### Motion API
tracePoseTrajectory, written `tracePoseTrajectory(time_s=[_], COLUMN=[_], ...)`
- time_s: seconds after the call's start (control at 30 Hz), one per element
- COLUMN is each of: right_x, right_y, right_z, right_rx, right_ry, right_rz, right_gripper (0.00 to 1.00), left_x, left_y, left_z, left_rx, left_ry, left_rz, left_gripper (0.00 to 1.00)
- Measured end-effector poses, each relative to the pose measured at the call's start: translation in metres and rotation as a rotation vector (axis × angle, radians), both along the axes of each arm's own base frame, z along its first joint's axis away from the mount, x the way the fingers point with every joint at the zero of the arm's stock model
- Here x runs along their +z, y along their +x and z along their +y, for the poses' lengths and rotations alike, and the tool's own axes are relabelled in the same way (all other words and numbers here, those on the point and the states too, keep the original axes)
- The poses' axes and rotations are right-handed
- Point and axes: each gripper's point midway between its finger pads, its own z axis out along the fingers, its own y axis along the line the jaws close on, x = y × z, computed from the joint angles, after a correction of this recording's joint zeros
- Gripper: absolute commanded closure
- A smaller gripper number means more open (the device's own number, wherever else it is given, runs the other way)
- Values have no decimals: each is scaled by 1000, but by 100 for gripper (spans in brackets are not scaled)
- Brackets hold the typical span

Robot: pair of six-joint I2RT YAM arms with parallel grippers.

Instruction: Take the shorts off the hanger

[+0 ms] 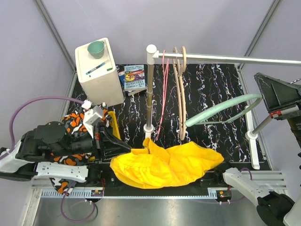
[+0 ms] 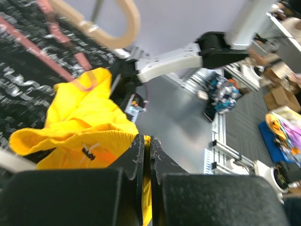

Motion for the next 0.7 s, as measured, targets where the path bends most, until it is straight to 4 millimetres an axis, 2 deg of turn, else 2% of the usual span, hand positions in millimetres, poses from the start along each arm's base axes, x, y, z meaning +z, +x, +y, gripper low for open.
tracePoseTrajectory(time_s=[0.13,0.27,0.4,0.47,0.57,0.6,0.67,0.7], right_x=[-6,-10,-12,-10,-3,0,4,6], right_y=[4,7,9,9,8,7,6,6], right_z=[-1,-1,-4,-6,-8,-8,-9,-9], right_rx=[-15,-27,-51,-62,-75,-78,-81,-81], right_ry=[-14,-29,-44,-57,-70,-73,-76,-76], right_rz=[20,32,46,47,35,30,25,24], right_gripper=[100,100,100,100,100,100,100,100], left_x=[-14,-14,-13,-22,-28,-23,1,24], left_y=[27,57,108,139,168,174,184,189], left_z=[20,24,24,33,48,53,62,72], left_rx=[177,357,581,698,798,825,879,927], left_ry=[93,178,243,293,365,378,361,327], left_rz=[35,14,18,37,50,46,18,-19], left_gripper=[100,100,100,100,100,100,100,100])
